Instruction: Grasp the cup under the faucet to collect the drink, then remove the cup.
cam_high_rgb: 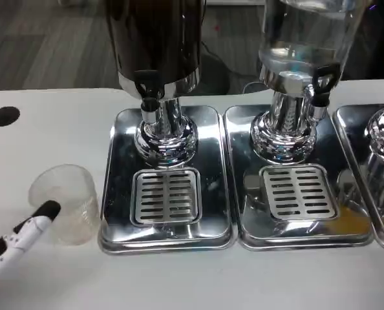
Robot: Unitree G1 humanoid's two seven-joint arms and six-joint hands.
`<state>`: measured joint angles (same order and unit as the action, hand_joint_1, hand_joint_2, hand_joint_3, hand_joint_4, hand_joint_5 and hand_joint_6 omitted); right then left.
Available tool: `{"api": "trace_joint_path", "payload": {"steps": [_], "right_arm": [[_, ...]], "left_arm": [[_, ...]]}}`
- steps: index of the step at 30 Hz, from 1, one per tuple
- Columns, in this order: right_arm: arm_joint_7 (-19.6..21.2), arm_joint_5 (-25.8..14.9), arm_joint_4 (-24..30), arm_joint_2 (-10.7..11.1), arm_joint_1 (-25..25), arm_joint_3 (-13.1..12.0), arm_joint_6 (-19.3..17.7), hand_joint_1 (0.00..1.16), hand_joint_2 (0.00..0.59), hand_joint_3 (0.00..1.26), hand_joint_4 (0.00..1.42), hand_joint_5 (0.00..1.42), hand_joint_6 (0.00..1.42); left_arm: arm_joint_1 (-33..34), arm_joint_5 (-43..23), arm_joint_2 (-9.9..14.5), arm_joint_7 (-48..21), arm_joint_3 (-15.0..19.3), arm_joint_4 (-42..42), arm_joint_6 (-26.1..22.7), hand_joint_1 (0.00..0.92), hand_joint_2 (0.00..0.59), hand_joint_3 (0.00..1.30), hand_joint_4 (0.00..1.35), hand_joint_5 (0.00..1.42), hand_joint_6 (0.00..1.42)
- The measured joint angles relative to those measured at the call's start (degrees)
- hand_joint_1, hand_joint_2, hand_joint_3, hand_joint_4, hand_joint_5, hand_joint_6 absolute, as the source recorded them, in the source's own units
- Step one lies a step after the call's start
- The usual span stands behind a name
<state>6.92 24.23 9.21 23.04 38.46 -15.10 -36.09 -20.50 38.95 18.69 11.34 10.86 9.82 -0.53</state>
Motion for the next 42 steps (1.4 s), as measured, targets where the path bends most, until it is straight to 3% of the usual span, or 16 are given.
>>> {"api": "trace_joint_path", "payload": {"steps": [14, 24, 36, 42], "right_arm": [[-1.2, -1.0, -1.0, 0.1, -1.0, 0.0, -0.7, 0.35, 0.461, 0.19, 0.00, 0.00, 0.00], [-2.0, -1.3, -2.0, 0.2, -1.8, -0.1, -1.2, 0.34, 0.465, 0.19, 0.00, 0.00, 0.00], [-2.2, -2.1, -3.3, 0.1, -2.9, -0.2, -1.4, 0.32, 0.489, 0.19, 0.00, 0.00, 0.00], [-2.3, -2.1, -4.0, 0.1, -3.5, -0.1, -1.9, 0.31, 0.476, 0.19, 0.00, 0.00, 0.00]], "left_arm": [[9.0, 6.4, 3.6, -1.4, -7.6, -4.1, -8.5, 0.067, 0.045, 0.13, 0.10, 0.25, 0.37], [12.0, 9.1, 5.9, -3.7, -13.9, -5.0, -11.0, 0.244, 0.057, 0.13, 0.14, 0.32, 0.45], [12.4, 9.1, 7.5, -3.8, -15.5, -6.0, -12.0, 0.287, 0.047, 0.14, 0.20, 0.40, 0.51], [12.3, 9.1, 8.0, -3.8, -15.8, -6.0, -12.1, 0.320, 0.068, 0.27, 0.32, 0.50, 0.56]]}}
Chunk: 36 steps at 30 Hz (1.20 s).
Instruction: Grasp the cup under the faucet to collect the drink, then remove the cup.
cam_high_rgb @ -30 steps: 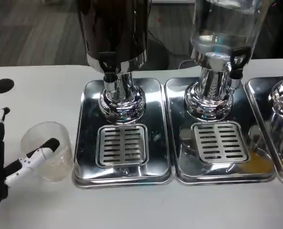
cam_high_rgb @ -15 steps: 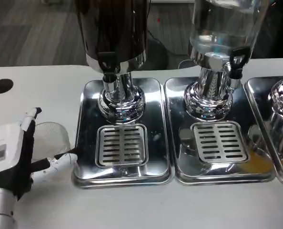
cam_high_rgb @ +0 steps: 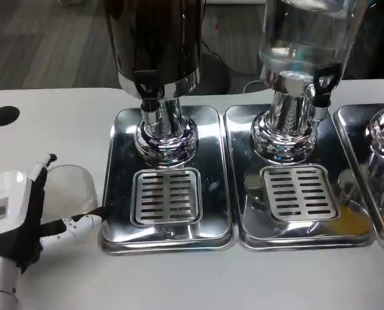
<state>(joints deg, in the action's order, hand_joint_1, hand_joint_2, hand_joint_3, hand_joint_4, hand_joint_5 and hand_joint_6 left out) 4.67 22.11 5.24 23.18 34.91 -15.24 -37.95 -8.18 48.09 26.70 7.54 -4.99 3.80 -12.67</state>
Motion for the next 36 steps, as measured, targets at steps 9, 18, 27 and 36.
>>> {"api": "trace_joint_path", "payload": {"steps": [9, 18, 27, 36], "right_arm": [[0.0, -0.1, -0.3, 0.0, 0.3, -0.1, -1.2, 0.31, 0.470, 0.18, 0.00, 0.00, 0.00], [0.0, -0.1, -0.6, 0.0, 0.8, -0.3, -1.8, 0.32, 0.468, 0.17, 0.00, 0.00, 0.00], [0.0, -0.1, -0.7, 0.0, 0.8, -0.3, -2.4, 0.32, 0.463, 0.17, 0.00, 0.00, 0.00], [0.0, -0.1, -0.7, 0.0, 1.3, -0.3, -2.9, 0.33, 0.461, 0.17, 0.00, 0.00, 0.00]], "left_arm": [[-0.1, 0.0, 0.0, 1.7, -0.5, 0.0, -0.3, 0.333, 0.081, 0.34, 0.40, 0.56, 0.61], [-0.9, 0.0, 0.0, 4.0, -0.6, 0.0, 0.1, 0.332, 0.093, 0.39, 0.45, 0.59, 0.63], [-3.4, -0.2, 0.0, 7.8, -0.5, 0.0, 2.1, 0.329, 0.094, 0.39, 0.44, 0.60, 0.64], [-5.7, -0.5, -0.6, 9.4, 0.6, 0.9, 3.2, 0.333, 0.102, 0.39, 0.44, 0.60, 0.65]]}}
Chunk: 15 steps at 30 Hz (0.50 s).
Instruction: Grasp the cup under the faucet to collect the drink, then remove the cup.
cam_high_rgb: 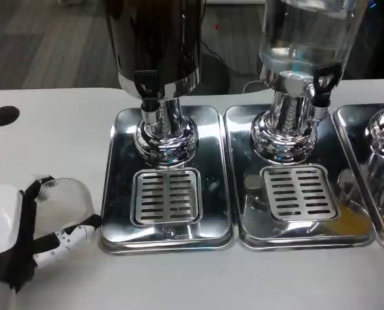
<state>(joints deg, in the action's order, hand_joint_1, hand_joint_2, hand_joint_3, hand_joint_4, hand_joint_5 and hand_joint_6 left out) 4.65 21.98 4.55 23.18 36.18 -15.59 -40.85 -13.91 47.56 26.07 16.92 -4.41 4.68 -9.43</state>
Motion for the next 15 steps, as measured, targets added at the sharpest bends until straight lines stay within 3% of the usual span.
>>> {"api": "trace_joint_path", "payload": {"steps": [15], "right_arm": [[-0.1, 0.0, -0.4, 0.0, 0.0, 0.0, -0.2, 0.34, 0.461, 0.17, 0.00, 0.00, 0.00]], "left_arm": [[-0.7, -0.9, -1.2, 0.1, 3.0, 3.7, 1.1, 0.340, 0.109, 0.41, 0.46, 0.61, 0.68]]}}
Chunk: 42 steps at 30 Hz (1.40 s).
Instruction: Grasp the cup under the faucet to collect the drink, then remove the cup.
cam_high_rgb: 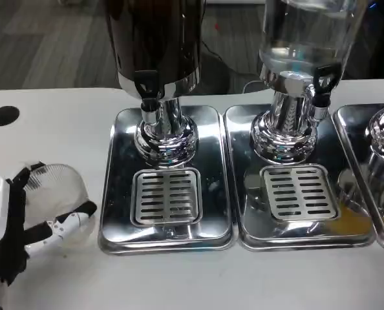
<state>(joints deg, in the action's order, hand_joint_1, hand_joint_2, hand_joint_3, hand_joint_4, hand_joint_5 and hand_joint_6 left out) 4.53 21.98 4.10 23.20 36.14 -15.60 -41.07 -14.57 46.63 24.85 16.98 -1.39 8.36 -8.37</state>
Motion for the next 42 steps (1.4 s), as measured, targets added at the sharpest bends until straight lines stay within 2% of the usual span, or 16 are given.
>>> {"api": "trace_joint_path", "payload": {"steps": [9, 16, 22, 32, 42], "right_arm": [[0.0, 0.0, 0.0, 0.0, 0.0, 0.0, -0.1, 0.34, 0.461, 0.17, 0.00, 0.00, 0.00], [-0.1, -0.1, -0.1, 0.1, 0.2, -0.2, -0.3, 0.34, 0.456, 0.17, 0.00, 0.00, 0.00], [-0.4, -0.3, -0.1, 0.2, 0.0, -0.3, -0.3, 0.33, 0.453, 0.17, 0.00, 0.00, 0.00], [-0.5, -1.2, -1.5, 0.5, -0.2, -1.0, -0.4, 0.33, 0.453, 0.17, 0.00, 0.00, 0.00], [-1.4, -1.7, -2.6, 1.2, -1.3, -1.3, -0.4, 0.33, 0.452, 0.17, 0.00, 0.00, 0.00]], "left_arm": [[3.7, -0.9, -1.0, -0.1, -0.5, 0.0, 0.0, 0.340, 0.110, 0.41, 0.46, 0.63, 0.69], [8.3, -0.4, -1.8, -0.8, -4.4, -1.8, -0.2, 0.340, 0.111, 0.42, 0.47, 0.64, 0.70], [12.2, 1.4, -3.5, -1.5, -8.1, -4.9, -1.2, 0.340, 0.111, 0.42, 0.47, 0.64, 0.70], [17.8, 1.6, -5.5, -1.5, -12.7, -11.3, -2.1, 0.340, 0.112, 0.42, 0.48, 0.64, 0.70], [24.0, 1.5, -7.3, 0.3, -15.6, -18.1, -2.1, 0.340, 0.111, 0.42, 0.48, 0.64, 0.70]]}}
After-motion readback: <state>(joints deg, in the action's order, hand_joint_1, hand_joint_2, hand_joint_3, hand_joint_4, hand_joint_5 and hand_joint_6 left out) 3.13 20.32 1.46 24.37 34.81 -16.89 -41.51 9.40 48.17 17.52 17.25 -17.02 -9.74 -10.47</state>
